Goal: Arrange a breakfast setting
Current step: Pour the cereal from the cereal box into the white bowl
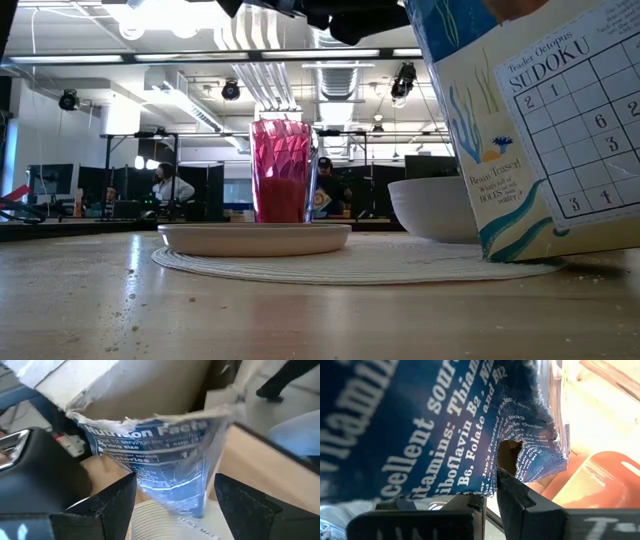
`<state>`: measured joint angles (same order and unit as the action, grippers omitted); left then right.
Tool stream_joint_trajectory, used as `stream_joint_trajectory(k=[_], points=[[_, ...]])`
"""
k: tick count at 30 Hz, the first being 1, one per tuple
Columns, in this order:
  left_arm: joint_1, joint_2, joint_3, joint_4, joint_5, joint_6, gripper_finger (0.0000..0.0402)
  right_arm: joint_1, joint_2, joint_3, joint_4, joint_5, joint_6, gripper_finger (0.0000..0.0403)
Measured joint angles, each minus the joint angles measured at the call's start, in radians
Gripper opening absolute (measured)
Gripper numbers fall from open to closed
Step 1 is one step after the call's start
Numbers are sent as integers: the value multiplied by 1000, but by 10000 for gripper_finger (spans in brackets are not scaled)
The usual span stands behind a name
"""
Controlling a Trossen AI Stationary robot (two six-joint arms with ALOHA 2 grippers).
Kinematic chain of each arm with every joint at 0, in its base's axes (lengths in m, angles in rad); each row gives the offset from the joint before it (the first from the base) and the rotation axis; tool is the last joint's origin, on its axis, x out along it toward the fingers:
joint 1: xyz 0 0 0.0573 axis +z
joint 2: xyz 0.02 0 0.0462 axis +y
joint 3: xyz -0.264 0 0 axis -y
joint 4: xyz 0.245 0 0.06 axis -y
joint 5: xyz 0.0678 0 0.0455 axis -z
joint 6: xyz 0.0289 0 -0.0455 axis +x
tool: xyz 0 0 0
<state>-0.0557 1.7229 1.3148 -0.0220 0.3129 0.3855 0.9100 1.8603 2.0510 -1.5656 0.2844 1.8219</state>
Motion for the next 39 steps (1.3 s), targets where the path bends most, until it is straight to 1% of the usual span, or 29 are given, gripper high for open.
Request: stream_joint_trajectory(k=[4,6,10,13,20,27,32,39], points=[[0,0,0,1,124,-18,252,2,0,0,1,-5,-20,24],[1,2,0,8,170,-29,252,2,0,0,1,-8,-34,24],[1,4,-1,37,184,-38,252,2,0,0,4,-8,-58,24],[0,4,-1,93,194,-75,252,2,0,0,1,-2,-79,24],[-6,11,-1,199,320,-185,252,2,0,0,-2,22,-100,24],[-12,11,-1,244,322,-199,252,2,0,0,-3,44,-122,24],[-15,15,-1,276,322,-238,252,2,0,0,-3,52,-139,24],[-18,63,-1,411,320,-299,252,2,0,0,1,50,-188,24]])
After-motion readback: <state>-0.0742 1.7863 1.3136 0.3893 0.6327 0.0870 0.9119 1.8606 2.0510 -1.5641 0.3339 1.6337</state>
